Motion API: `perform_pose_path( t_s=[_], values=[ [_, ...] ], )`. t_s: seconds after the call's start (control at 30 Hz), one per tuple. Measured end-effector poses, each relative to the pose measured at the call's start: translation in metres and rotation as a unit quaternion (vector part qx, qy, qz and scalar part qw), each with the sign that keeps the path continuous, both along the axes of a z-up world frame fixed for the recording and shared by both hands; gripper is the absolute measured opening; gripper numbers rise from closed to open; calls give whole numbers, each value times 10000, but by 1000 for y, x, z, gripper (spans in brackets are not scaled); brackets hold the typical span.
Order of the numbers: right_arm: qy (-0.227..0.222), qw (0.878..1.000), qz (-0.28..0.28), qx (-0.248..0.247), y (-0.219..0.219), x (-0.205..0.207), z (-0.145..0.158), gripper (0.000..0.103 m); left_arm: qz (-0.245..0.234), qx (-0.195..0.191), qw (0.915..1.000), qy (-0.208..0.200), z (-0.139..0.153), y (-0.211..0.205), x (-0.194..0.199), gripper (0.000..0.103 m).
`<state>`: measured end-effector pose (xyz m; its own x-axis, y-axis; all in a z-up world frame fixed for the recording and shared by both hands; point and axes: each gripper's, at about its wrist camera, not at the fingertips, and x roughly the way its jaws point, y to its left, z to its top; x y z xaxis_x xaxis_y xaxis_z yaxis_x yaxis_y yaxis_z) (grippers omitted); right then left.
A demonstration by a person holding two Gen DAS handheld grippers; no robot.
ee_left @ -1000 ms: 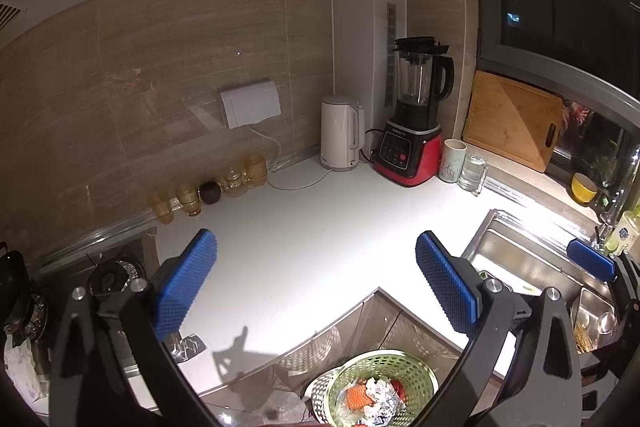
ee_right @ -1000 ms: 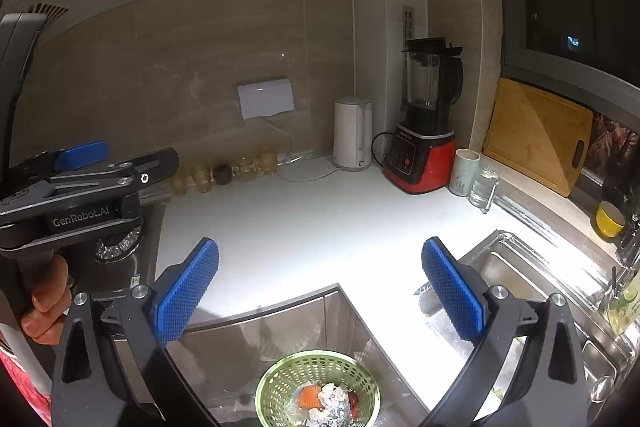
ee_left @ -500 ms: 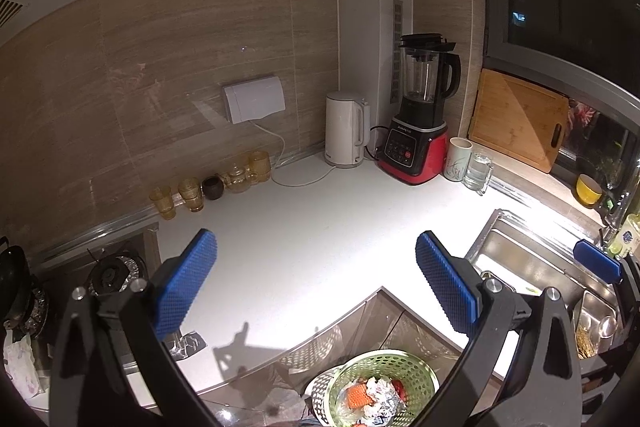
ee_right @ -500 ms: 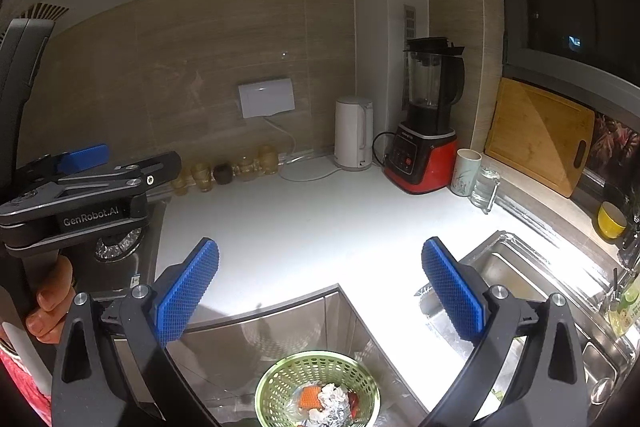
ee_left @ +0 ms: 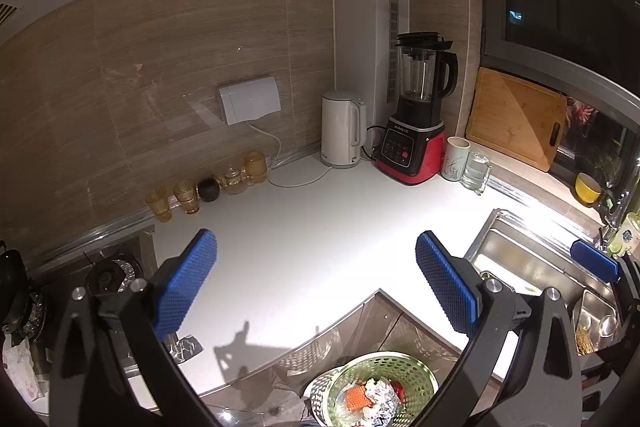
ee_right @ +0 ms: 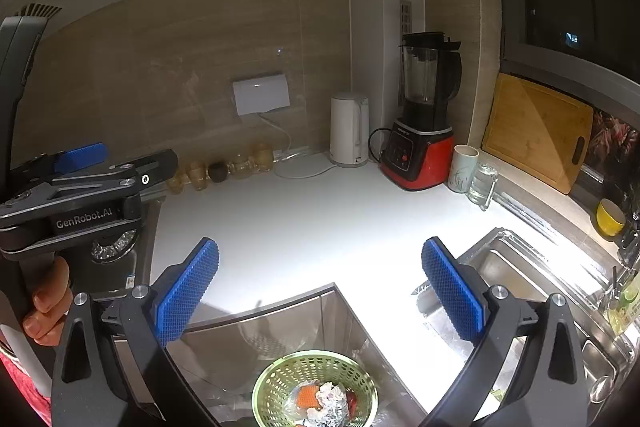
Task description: Collect trash
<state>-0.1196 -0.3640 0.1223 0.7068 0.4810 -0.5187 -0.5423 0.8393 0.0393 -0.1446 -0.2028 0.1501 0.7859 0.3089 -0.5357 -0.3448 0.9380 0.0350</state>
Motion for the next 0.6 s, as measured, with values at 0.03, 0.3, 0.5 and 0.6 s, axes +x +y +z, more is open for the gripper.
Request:
perform_pose_path(
  t_s=[0.03,0.3,0.5,0.6],
  values=[
    [-3,10000,1,-5,0,0,0,101,-9,-1,10000,1,0,0,0,95],
    [3,10000,-4,-8,2,1,0,101,-7,-5,10000,21,0,2,6,95],
    [-2,10000,2,-10,2,2,0,101,1,-7,10000,23,0,1,5,95],
    [-1,10000,0,-16,3,2,0,101,-13,-13,10000,28,0,2,6,95]
  ],
)
